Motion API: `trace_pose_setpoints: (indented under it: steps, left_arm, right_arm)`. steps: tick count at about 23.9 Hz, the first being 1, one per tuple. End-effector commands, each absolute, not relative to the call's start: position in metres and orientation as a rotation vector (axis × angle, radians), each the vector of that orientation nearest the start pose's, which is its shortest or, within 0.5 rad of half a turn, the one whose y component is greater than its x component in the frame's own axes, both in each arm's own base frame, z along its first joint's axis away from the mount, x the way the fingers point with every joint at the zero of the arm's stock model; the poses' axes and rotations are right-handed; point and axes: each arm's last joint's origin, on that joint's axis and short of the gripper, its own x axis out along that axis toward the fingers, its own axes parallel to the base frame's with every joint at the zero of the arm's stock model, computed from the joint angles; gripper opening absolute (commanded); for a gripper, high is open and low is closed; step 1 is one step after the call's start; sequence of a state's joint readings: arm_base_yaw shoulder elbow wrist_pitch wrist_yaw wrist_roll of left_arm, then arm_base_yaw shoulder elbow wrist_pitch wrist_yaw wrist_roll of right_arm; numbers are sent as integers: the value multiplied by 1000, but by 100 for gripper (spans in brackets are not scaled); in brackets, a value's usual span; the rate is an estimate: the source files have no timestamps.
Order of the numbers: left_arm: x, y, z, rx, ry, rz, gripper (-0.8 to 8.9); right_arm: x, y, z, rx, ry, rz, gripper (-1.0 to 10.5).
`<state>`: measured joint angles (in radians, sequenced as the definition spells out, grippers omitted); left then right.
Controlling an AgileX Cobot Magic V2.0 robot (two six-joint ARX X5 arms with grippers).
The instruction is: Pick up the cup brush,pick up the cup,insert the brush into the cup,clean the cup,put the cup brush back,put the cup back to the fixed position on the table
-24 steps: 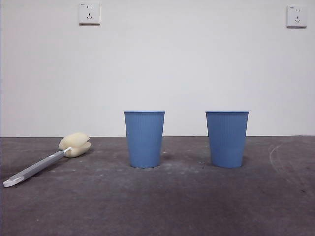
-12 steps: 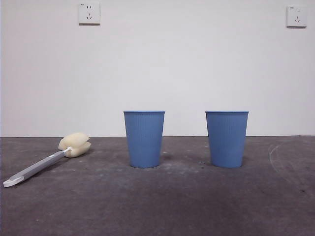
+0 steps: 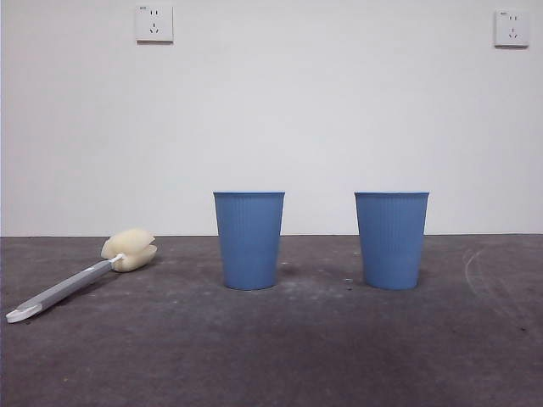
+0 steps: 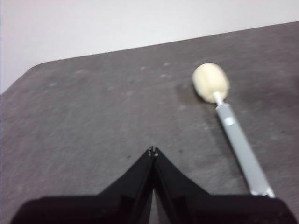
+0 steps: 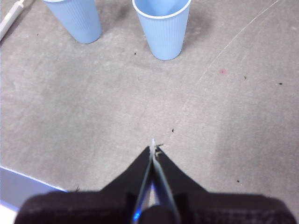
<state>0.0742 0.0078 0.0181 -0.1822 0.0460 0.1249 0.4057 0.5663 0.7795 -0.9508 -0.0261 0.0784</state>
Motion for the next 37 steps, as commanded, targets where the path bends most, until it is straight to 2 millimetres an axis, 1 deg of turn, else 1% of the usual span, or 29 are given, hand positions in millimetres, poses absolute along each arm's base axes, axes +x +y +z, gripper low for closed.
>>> trace_pose_setpoints:
  steps: [1,13,16,17,18,19,21,23,24,26,28,29,32,37]
  left_arm:
    - [96,5,151,91,163,2,-4]
    - [97,6,150,90,182,12,-4]
    - [97,6,149,89,191,11,-4]
    - [97,6,149,89,195,11,-4]
    - [97,6,148,89,198,11,-4]
    - [98,6,148,88,202,11,-4]
    - [98,6,147,88,212,10,-4]
    - [98,6,147,87,221,10,-4]
    - [99,6,146,87,226,9,-4]
    - [99,6,146,86,232,9,-4]
    - [99,6,145,86,237,9,-4]
    - [99,6,145,86,238,9,-4]
    - [99,6,145,86,240,9,-4]
    - [99,6,145,86,240,9,-4]
  right_arm:
    - [87,38,291,-70,742,384,1]
    - [87,38,291,-71,742,383,1]
    - [87,36,292,-86,728,341,1]
    - [86,33,294,-141,689,314,1]
    - [87,31,298,-135,634,297,1]
    - [87,29,303,-109,566,290,1]
    - [83,22,316,-51,377,269,1]
    - [79,15,323,-25,237,200,1]
    - [78,13,323,-19,197,172,1]
    - [77,7,312,-9,110,107,1]
    - [77,4,292,-5,68,58,1]
    - [78,2,277,-4,60,40,1]
    - [82,1,247,-4,56,25,1]
    - [88,1,206,-3,68,24,1]
